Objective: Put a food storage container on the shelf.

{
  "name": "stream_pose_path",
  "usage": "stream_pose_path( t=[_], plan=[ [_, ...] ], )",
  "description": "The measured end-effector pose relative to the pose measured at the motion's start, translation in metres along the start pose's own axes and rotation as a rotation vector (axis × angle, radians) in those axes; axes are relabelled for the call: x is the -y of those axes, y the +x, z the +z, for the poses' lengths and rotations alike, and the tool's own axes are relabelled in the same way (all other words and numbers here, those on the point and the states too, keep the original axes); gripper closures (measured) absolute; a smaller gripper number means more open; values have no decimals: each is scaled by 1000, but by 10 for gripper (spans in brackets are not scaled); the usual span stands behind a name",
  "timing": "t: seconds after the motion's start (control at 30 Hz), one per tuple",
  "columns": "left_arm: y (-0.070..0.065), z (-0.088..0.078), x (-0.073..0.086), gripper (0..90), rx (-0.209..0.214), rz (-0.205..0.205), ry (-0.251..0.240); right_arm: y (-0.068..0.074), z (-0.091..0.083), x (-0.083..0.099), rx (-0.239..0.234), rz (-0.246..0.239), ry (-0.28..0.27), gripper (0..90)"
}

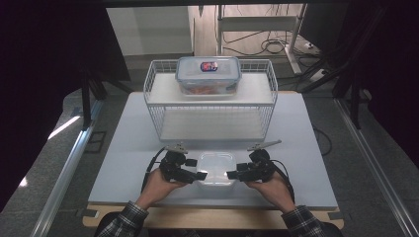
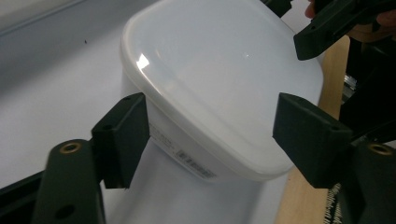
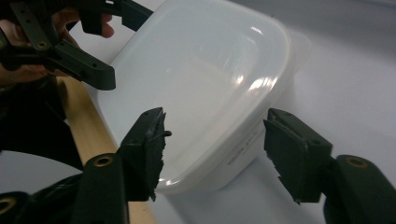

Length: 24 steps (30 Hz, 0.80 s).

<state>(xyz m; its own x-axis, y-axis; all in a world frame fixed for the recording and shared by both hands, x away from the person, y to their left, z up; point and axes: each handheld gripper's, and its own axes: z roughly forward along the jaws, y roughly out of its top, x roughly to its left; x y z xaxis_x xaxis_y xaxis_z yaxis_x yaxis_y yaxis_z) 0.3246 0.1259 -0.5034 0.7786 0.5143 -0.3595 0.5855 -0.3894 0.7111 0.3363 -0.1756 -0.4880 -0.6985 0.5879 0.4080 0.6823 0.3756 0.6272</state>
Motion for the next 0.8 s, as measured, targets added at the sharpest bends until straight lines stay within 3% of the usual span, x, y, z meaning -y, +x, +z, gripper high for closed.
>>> stream_pose_path(
  t=[0.1, 0.17, 0.27, 0.4, 0.67, 0.8],
  plan=[
    [-4, -5, 2, 361, -7, -11, 4, -3, -3, 2, -30, 80, 18, 466],
    [-6, -9, 4, 428, -8, -25, 10, -3, -5, 3, -38, 99, 19, 514],
    [-10, -14, 6, 506, -20, -44, 9, 1, -12, 2, -14, 89, 2, 621],
    [-12, -16, 4, 580, -58, -80, -8, 5, -15, 0, 9, 97, -11, 666],
    [-9, -25, 6, 748, -65, -119, -56, 2, -18, 2, -17, 139, -88, 796],
    [-9, -24, 6, 775, -85, -128, -61, 6, -18, 2, 20, 100, -107, 798]
  ],
)
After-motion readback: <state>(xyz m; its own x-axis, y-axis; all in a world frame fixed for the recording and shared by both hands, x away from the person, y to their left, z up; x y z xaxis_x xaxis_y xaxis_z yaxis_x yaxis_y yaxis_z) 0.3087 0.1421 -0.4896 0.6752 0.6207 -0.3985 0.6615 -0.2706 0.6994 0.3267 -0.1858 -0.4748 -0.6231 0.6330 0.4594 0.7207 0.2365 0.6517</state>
